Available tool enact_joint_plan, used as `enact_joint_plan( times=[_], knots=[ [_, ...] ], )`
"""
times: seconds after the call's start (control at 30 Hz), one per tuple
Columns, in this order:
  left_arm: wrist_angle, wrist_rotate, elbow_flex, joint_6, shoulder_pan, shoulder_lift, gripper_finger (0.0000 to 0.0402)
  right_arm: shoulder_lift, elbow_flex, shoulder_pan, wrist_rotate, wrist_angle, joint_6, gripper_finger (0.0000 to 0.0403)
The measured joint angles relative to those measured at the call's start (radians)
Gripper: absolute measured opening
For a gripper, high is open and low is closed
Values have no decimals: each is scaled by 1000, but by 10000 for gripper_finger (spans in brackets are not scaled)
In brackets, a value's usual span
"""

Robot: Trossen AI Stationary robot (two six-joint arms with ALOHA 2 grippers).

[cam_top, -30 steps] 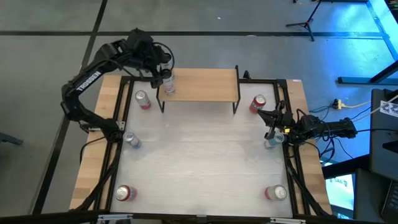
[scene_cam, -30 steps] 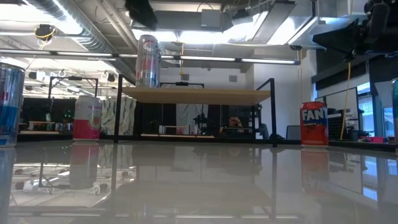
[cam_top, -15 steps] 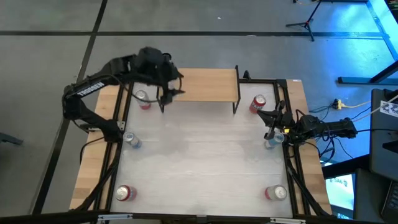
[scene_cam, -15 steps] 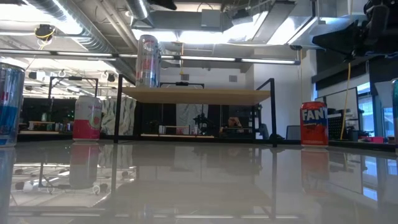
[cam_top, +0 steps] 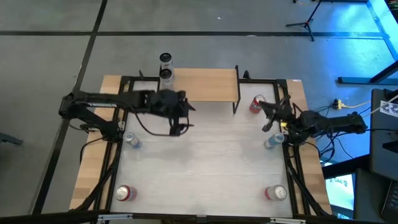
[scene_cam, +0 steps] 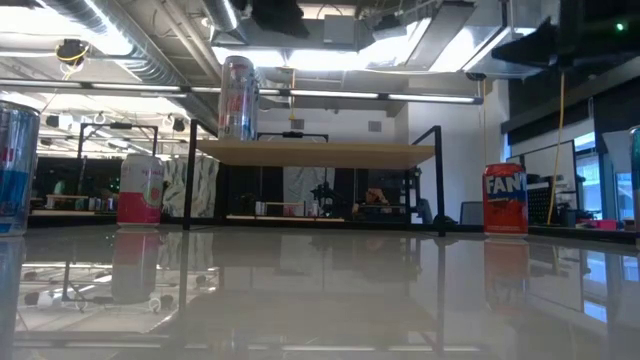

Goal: Place canned beverage on shelf
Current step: Put the right orange soda can on the shelf

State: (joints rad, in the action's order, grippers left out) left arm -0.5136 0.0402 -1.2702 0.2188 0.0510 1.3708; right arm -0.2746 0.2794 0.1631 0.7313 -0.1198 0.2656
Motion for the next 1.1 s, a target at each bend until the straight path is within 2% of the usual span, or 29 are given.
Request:
enact_joint_plan(
  times=[0.17,0.3,0.4,0.53,0.67,0.93,1.03,1.1],
  knots=[
    [287,-6,259,48,-63,-42,300,-135,190,0,150,209,8,19],
    [489,-5,420,35,-91,-54,300,-232,338,-16,239,347,0,19],
    [622,-11,509,25,-110,-54,300,-285,430,-67,262,503,-39,19],
    [683,-47,582,25,-122,-53,300,-361,533,-195,248,665,-87,19],
    [705,-58,594,25,-123,-53,300,-438,629,-356,121,810,-122,19],
    [728,-57,594,27,-121,-53,300,-586,703,-642,-296,978,-142,19],
    [731,-57,594,27,-121,-53,300,-656,704,-715,-389,1007,-141,25],
    [731,-57,594,26,-121,-53,300,-705,704,-753,-423,1039,-138,43]
  ],
)
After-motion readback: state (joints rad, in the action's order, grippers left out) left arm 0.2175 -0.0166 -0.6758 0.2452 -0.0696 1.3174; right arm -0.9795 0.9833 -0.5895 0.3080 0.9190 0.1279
